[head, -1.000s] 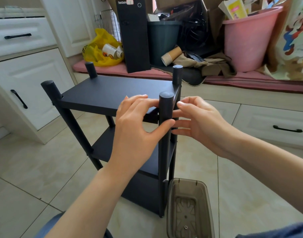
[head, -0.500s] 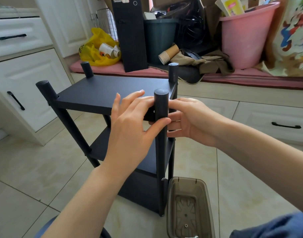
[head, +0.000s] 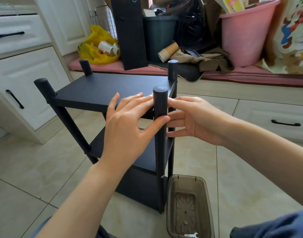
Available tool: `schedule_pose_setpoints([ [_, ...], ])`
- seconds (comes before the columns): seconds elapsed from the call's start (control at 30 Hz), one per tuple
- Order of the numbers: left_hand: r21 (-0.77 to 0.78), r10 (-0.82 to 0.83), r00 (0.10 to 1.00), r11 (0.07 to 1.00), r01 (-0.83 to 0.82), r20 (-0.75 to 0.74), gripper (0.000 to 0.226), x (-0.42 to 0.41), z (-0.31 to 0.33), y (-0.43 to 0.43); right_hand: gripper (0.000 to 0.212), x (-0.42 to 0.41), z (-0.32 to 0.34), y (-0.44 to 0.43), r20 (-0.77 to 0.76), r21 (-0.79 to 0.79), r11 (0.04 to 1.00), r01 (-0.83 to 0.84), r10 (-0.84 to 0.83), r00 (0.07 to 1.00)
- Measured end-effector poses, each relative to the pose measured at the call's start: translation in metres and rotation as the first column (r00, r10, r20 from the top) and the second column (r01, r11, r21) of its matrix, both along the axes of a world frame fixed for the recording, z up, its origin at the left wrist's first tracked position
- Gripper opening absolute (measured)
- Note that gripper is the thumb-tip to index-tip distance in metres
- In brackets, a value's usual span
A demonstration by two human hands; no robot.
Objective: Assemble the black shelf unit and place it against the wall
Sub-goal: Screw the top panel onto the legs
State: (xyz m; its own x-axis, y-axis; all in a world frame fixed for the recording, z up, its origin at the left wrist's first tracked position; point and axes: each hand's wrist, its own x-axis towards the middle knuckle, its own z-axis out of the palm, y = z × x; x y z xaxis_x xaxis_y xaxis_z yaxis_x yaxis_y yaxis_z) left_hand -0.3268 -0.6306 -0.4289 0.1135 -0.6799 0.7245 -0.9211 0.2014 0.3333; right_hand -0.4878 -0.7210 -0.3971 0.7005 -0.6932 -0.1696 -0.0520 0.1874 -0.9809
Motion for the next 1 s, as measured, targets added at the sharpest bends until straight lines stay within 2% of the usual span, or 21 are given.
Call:
schedule_pose_setpoints([
  [0.17,-0.025,0.005,1.0,1.0,-0.005,-0.006,0.053,0.0,-0.004,-0.002,0.031,-0.017,-0.022,-0.003,-0.118,-0.07,0.997,0.028,-0.036,0.992],
  [0.27,-0.058,0.006,1.0,0.998,-0.005,0.009,0.056,-0.002,-0.006,-0.002,0.025,-0.028,-0.055,-0.005,-0.292,-0.037,0.998,-0.048,0.035,0.956],
  [0.33,-0.082,0.009,1.0,0.997,-0.007,0.025,0.056,-0.003,-0.008,-0.002,0.022,-0.034,-0.082,-0.008,-0.428,0.0,0.993,-0.12,0.109,0.897],
  [0.43,-0.116,0.021,0.998,0.993,-0.015,0.057,0.05,-0.004,-0.011,-0.002,0.021,-0.038,-0.136,-0.014,-0.614,0.024,0.979,-0.203,0.174,0.77],
  [0.53,-0.144,0.022,0.997,0.99,-0.012,0.07,0.047,-0.004,-0.014,-0.003,0.023,-0.038,-0.195,-0.011,-0.805,0.067,0.945,-0.32,0.24,0.543],
  [0.63,-0.164,0.03,0.998,0.986,-0.019,0.064,0.047,-0.005,-0.015,-0.005,0.021,-0.03,-0.252,-0.005,-0.907,0.145,0.906,-0.397,0.281,0.312],
  [0.7,-0.177,0.031,0.998,0.984,-0.02,0.059,0.047,-0.006,-0.017,-0.006,0.016,-0.022,-0.286,0.001,-0.935,0.14,0.887,-0.439,0.264,0.236],
  [0.8,-0.212,0.033,0.998,0.977,-0.019,0.062,0.044,-0.009,-0.019,-0.007,0.019,-0.016,-0.324,0.016,-0.949,0.083,0.861,-0.502,0.222,0.223],
  [0.9,-0.227,0.026,0.998,0.974,-0.013,0.051,0.043,-0.009,-0.021,-0.008,0.037,-0.022,-0.368,0.03,-0.943,0.062,0.903,-0.424,0.192,0.273],
  [1.0,-0.233,0.02,0.998,0.972,-0.008,0.053,0.043,-0.009,-0.023,-0.008,0.028,-0.032,-0.404,0.035,-0.938,0.076,0.935,-0.347,0.186,0.293],
])
